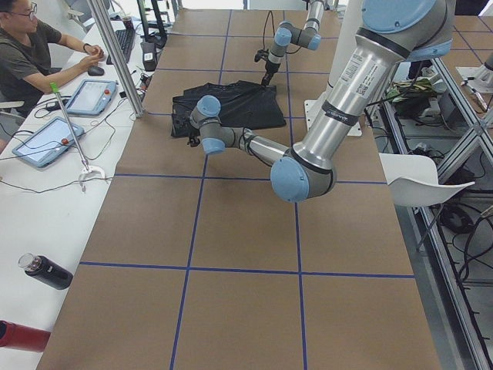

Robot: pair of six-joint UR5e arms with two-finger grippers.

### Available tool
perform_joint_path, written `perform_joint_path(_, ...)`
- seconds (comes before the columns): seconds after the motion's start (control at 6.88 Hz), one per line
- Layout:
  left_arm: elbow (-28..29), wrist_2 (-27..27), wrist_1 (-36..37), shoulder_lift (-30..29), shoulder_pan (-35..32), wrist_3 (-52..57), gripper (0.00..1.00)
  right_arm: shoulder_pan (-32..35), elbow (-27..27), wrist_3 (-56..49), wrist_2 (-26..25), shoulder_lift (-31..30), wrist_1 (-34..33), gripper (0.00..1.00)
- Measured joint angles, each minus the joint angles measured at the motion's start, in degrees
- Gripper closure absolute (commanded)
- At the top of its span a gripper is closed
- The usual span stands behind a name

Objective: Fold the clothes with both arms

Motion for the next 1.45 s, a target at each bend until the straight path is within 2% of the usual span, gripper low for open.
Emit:
perform_joint_path(0.15,0.00,-0.04,-0.04,0.00,0.00,0.00,0.14,0.00,-0.03,0.08,0.00,0.22,-0.03,1.00)
perform_joint_path(0.73,-0.17,-0.07,-0.04,0.00,0.00,0.00,0.14,0.10,-0.02,0.06,0.06,0.30,-0.04,1.00)
perform_joint_path(1.02,-0.96,-0.13,-0.04,0.19,0.03,-1.54,0.14,0.27,2.01,0.03,0.78,-0.01,-0.13,1.00)
perform_joint_path(1.16,-3.63,-0.13,-0.08,1.50,0.42,-5.36,0.14,0.33,3.72,0.05,1.95,-0.63,-0.25,1.00)
perform_joint_path(1.45,-14.49,1.11,0.07,7.56,4.70,-16.42,0.14,0.35,5.31,1.62,3.80,-1.45,-0.24,1.00)
